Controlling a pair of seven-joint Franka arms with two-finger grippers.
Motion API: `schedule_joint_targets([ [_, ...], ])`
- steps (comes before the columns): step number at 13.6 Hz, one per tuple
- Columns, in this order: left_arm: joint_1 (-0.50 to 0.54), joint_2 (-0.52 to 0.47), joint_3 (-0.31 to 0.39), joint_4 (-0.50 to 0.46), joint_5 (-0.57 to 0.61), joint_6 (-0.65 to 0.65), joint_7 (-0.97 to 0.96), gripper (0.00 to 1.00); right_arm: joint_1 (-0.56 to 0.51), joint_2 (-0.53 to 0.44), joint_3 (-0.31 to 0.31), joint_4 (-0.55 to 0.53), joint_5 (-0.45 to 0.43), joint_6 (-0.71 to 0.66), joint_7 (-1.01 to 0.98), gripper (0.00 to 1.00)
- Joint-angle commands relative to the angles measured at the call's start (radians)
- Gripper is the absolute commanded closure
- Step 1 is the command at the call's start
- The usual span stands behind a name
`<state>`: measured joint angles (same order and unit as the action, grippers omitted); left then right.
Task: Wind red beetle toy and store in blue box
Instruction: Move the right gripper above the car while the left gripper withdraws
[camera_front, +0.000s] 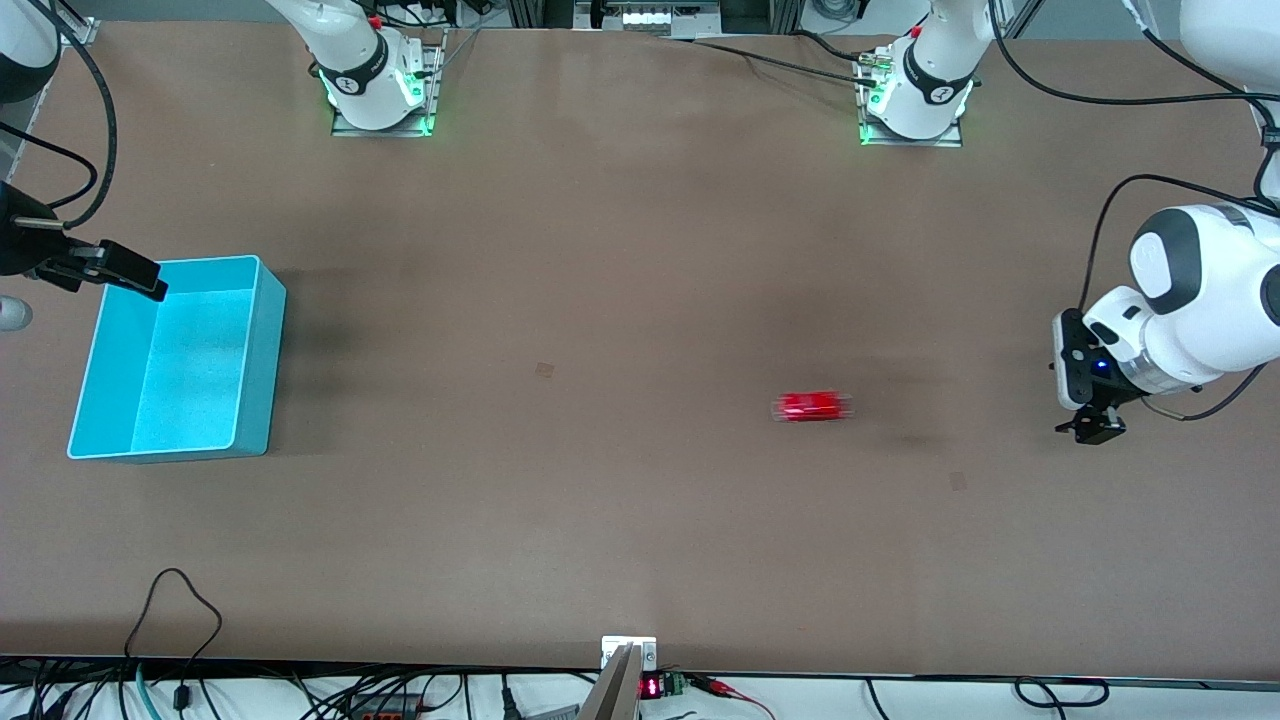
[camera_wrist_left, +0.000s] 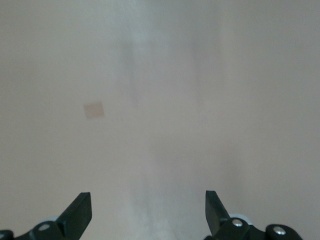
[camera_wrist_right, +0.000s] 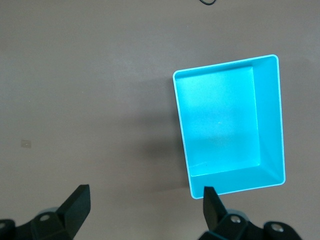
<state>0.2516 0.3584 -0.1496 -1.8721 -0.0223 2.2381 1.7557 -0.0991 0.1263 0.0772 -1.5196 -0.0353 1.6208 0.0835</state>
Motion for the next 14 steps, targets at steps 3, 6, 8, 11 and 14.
schedule_joint_targets([
  [3, -0.061, -0.025, 0.002, -0.005, -0.045, -0.014, -0.184, 0.00, -0.001, 0.007, 0.001, 0.012, 0.008, -0.004, -0.005, 0.00],
  [6, -0.087, -0.041, 0.004, 0.005, -0.050, -0.012, -0.451, 0.00, 0.002, 0.010, 0.001, 0.012, 0.009, -0.004, -0.005, 0.00],
  [8, -0.087, -0.059, 0.004, 0.011, -0.061, -0.009, -0.725, 0.00, 0.002, 0.012, 0.001, 0.012, 0.006, -0.004, -0.008, 0.00],
  [11, -0.100, -0.081, 0.004, 0.071, -0.048, -0.017, -1.184, 0.00, 0.002, 0.018, 0.001, 0.012, 0.006, -0.004, -0.008, 0.00],
  [14, -0.100, -0.088, 0.018, 0.099, -0.057, -0.069, -1.511, 0.00, 0.001, 0.019, 0.001, 0.012, 0.008, -0.004, -0.010, 0.00],
])
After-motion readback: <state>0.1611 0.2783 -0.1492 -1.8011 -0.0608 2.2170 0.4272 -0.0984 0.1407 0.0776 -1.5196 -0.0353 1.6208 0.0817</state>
